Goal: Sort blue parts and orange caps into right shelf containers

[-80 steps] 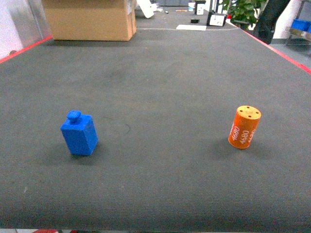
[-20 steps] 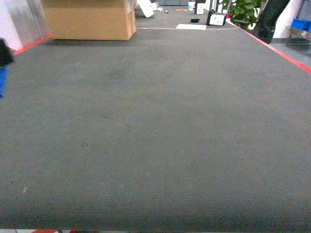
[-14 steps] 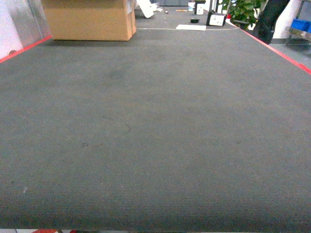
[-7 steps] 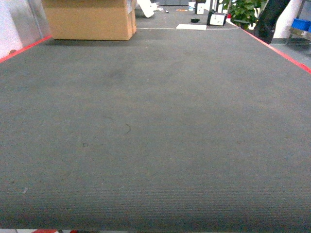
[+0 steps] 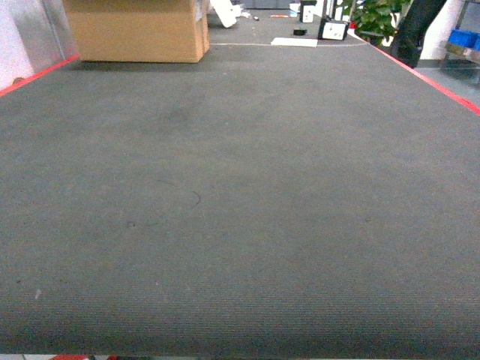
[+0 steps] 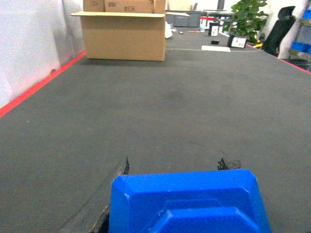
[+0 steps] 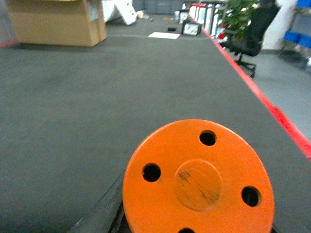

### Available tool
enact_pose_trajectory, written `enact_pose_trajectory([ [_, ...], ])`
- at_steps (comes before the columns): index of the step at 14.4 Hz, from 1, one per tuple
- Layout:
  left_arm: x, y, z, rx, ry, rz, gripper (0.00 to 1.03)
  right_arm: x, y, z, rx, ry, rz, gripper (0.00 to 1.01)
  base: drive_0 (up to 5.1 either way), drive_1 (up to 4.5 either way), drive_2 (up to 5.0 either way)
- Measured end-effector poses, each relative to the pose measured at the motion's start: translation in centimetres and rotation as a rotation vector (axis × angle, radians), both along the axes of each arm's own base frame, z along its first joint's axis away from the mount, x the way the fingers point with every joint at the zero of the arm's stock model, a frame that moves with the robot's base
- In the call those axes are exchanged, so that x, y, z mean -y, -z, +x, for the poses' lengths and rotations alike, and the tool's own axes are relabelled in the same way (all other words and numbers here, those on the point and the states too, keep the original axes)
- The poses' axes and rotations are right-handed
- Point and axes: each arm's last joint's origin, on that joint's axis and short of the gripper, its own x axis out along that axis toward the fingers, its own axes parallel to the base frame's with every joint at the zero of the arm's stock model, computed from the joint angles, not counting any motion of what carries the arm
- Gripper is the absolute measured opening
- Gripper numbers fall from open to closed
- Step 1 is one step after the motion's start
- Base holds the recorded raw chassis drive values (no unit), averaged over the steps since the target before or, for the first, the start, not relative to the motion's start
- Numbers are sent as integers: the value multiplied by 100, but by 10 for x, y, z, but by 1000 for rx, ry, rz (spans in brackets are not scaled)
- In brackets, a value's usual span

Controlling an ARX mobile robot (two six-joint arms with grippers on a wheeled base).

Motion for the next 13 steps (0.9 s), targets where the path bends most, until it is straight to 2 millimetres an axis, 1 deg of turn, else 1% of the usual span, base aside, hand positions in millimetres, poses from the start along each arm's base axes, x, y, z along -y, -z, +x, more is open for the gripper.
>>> enact_pose_trajectory([
  [1, -4, 2, -1, -3, -28, 0, 44, -1, 5, -5, -12, -18, 0, 44, 0, 0, 0],
  [2, -4, 5, -2, -3, -24, -3, 44, -1, 6, -7, 20, -11, 0, 44, 0, 0, 0],
  [3, -2, 7, -4, -18, 3, -2, 44, -1, 5, -7, 24, -11, 0, 44, 0, 0, 0],
  [4, -3, 15, -11, -35, -7, -2, 44, -1, 7, -7, 19, -11, 0, 44, 0, 0, 0],
  [5, -3, 12, -13, 5, -10, -3, 44, -1, 9, -7, 18, -11, 0, 44, 0, 0, 0],
  [6, -3, 14, -13, 8, -8, -3, 44, -1, 16, -8, 30, -11, 0, 44, 0, 0, 0],
  [7, -3, 19, -13, -7, -4, -2, 44, -1, 17, -7, 19, -11, 1, 44, 0, 0, 0],
  [13, -3, 19, -13, 1, -8, -3, 44, -1, 16, -8, 28, -11, 0, 44, 0, 0, 0],
])
